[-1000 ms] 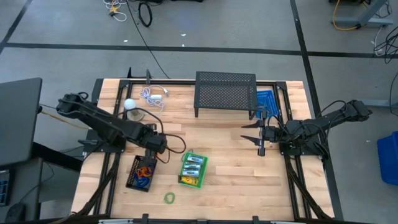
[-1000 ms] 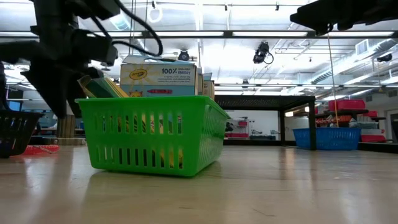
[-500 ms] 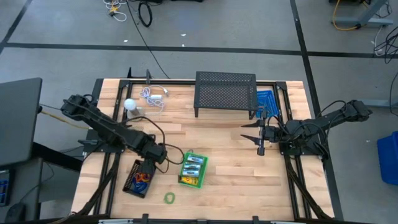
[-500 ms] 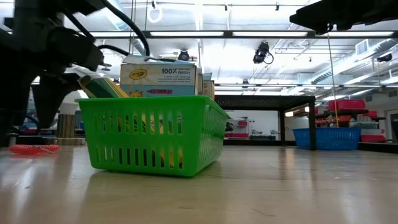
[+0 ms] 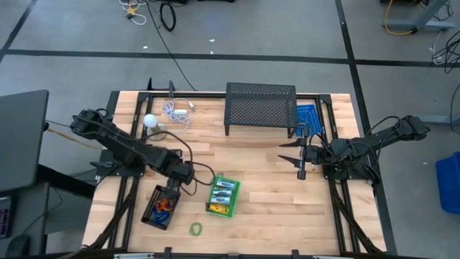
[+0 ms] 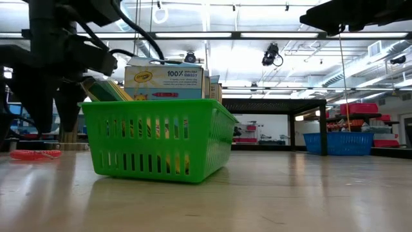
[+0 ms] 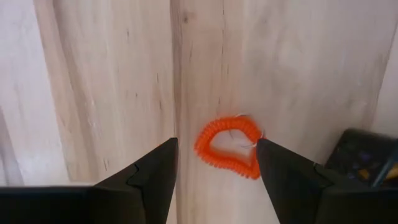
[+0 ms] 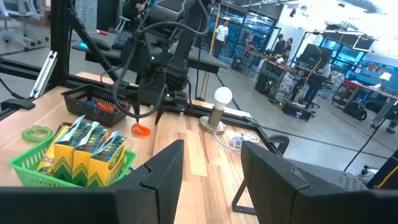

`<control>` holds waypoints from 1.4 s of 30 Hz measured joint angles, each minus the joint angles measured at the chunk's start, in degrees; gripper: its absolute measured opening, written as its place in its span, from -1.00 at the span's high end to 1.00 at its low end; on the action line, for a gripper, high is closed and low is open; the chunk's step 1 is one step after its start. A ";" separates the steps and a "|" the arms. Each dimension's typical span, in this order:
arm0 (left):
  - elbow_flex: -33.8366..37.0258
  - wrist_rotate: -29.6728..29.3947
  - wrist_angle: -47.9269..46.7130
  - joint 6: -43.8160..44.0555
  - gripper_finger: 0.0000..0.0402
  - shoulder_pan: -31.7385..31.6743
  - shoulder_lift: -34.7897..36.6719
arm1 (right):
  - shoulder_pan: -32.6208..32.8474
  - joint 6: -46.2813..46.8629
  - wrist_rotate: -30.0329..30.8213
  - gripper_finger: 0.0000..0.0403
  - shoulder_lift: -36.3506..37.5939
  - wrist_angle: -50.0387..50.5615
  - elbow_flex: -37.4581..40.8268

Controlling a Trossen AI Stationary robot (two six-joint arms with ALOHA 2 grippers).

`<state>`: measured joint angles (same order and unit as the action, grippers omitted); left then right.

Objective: Pick & Place Office Desk Supplies
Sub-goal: Put the orange spring keychain into the black bin

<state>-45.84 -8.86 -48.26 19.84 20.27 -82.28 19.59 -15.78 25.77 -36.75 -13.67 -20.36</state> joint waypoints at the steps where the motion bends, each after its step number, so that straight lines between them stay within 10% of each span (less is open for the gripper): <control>1: 0.00 0.47 -0.37 -0.66 -0.12 -0.48 0.00 | 0.06 0.06 0.00 0.15 0.00 0.00 0.00; 19: 8.45 2.24 10.24 -3.44 -0.03 -2.82 0.09 | 1.25 -0.19 1.19 0.15 0.00 -0.31 0.00; 35: 11.13 2.39 14.39 -3.97 0.87 -2.99 0.42 | 1.25 -0.60 1.15 0.15 0.02 -2.45 0.00; 42: 7.09 -1.80 11.09 -5.45 0.93 -3.03 0.15 | 1.25 -0.58 1.12 0.15 0.02 -2.44 0.00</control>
<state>-38.76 -10.66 -37.17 14.39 17.23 -82.14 20.84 -16.36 26.89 -36.73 -16.11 -20.36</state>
